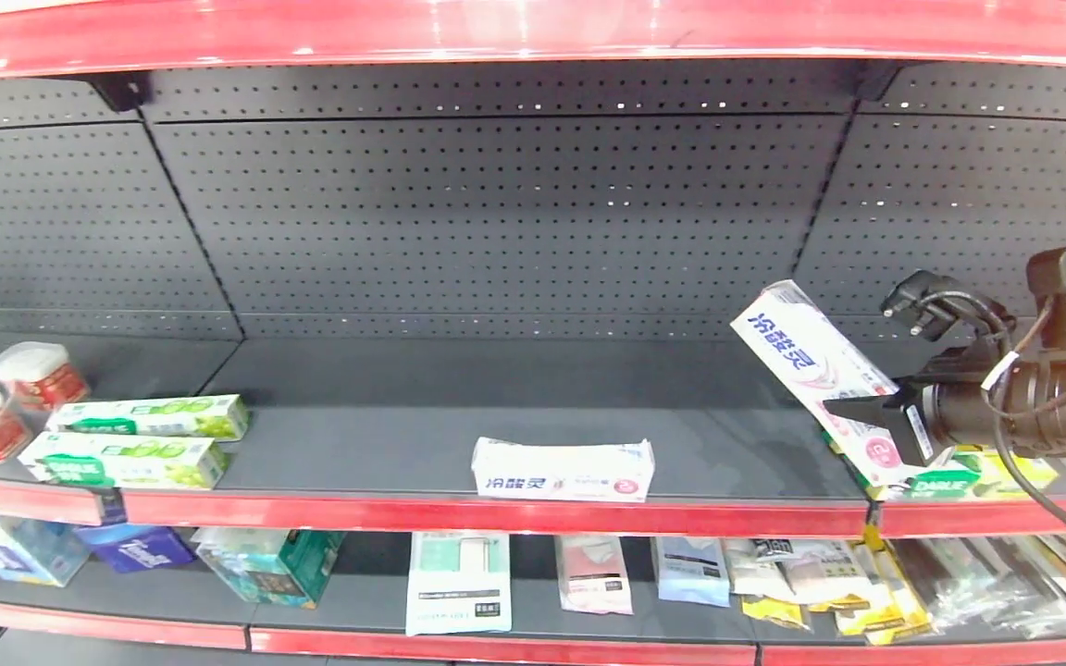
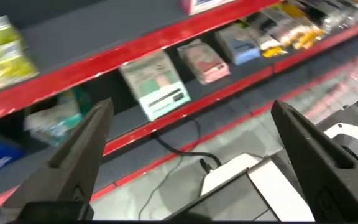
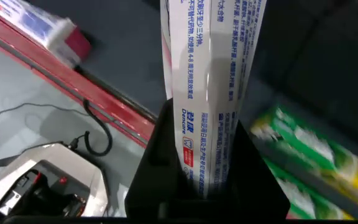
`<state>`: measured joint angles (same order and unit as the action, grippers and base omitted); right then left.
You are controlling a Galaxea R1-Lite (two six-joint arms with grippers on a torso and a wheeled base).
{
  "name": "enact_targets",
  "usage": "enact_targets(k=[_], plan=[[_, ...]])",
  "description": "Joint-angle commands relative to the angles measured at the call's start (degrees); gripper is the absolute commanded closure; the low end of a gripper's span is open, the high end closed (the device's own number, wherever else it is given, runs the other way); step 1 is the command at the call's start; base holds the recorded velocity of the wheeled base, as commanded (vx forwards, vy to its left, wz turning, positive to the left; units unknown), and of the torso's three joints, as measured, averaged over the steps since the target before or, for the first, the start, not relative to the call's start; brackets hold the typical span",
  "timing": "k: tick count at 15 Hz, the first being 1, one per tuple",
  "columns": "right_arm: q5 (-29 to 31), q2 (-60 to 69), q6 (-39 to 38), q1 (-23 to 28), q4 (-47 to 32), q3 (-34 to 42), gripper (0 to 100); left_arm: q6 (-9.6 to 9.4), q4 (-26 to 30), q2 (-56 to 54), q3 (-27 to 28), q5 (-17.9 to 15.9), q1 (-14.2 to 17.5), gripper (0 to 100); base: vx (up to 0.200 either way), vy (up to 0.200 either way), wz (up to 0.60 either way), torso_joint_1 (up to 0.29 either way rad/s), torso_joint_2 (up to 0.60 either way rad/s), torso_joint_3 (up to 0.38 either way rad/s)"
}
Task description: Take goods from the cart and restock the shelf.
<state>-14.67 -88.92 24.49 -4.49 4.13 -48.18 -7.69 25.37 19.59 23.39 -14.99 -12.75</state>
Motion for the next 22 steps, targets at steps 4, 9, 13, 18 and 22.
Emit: enact_targets(k=[4,9,13,18,22], plan=[[0.08,-2.05,0.56,0.09,0.00,-1.66,100,-2.33,-0.67,-12.03,-7.13,0.05,0.01,0,0.000,0.000,0.60,0.002,0.01,0.001],[-5.73,-10.66,12.34,5.45,5.80,-6.75,100,1.28,-21.77,-14.14,-20.41,1.20,0.01,0,0.000,0.000,0.00,0.000,0.00,0.000],[-10.56,-16.11,23.59,8.18,5.89,-9.83,100,4.70,-22.03,-14.14,-20.49,2.87,0.01,0,0.000,0.000,0.00,0.000,0.00,0.000],[-10.38,-17.25,23.59,7.47,5.89,-10.97,100,7.69,-21.94,-13.53,-19.53,12.97,0.53,0,0.000,0.000,0.00,0.000,0.00,0.000],[-10.21,-17.43,23.59,7.39,5.89,-11.15,100,7.16,-21.85,-9.92,-19.88,16.49,5.46,0,0.000,0.000,0.00,0.000,0.00,0.000]])
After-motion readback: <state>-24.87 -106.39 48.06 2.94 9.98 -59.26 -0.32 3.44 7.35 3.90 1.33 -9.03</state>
